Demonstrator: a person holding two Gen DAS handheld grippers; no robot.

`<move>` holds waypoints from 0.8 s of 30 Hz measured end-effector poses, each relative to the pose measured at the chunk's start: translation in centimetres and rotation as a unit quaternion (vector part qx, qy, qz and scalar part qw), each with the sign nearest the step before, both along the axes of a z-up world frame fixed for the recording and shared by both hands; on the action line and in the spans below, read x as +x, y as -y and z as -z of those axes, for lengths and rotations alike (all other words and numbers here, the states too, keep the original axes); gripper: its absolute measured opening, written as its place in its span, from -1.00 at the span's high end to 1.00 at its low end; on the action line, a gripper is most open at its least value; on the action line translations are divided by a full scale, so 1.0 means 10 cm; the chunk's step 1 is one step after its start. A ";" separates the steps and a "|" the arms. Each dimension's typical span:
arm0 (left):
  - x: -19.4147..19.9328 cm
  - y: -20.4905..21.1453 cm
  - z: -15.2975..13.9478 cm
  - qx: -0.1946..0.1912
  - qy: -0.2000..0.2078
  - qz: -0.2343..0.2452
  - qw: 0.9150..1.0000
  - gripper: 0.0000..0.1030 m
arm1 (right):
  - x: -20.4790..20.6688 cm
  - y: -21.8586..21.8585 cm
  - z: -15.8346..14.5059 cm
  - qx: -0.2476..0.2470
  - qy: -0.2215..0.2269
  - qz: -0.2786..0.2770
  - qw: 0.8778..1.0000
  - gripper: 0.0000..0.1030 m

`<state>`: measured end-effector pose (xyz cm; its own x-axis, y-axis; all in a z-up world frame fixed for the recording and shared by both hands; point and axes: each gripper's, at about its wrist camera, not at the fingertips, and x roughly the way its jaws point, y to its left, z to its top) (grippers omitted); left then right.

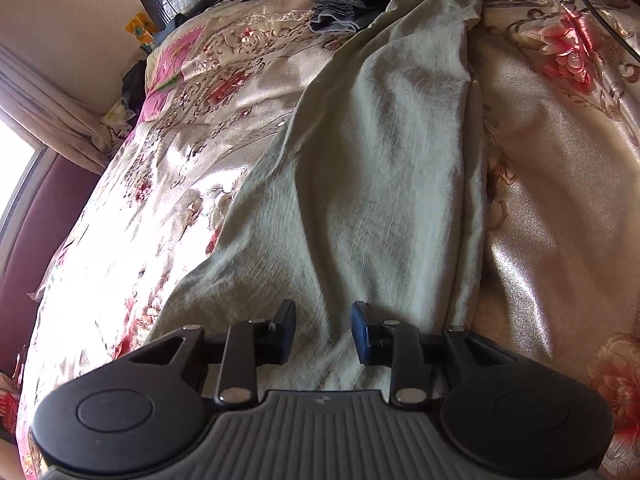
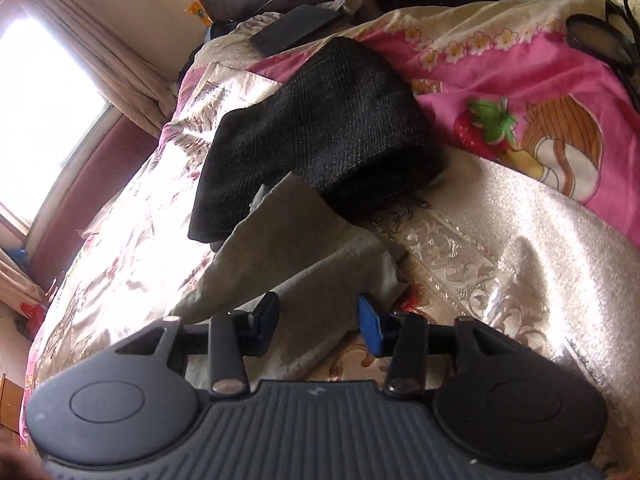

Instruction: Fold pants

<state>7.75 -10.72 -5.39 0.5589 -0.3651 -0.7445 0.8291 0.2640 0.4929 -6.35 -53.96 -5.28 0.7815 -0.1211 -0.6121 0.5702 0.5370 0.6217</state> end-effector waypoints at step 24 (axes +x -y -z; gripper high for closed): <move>-0.21 0.14 -0.08 -0.047 -0.023 0.023 0.998 0.07 | 0.32 -0.31 0.26 0.105 0.144 0.019 0.984 0.09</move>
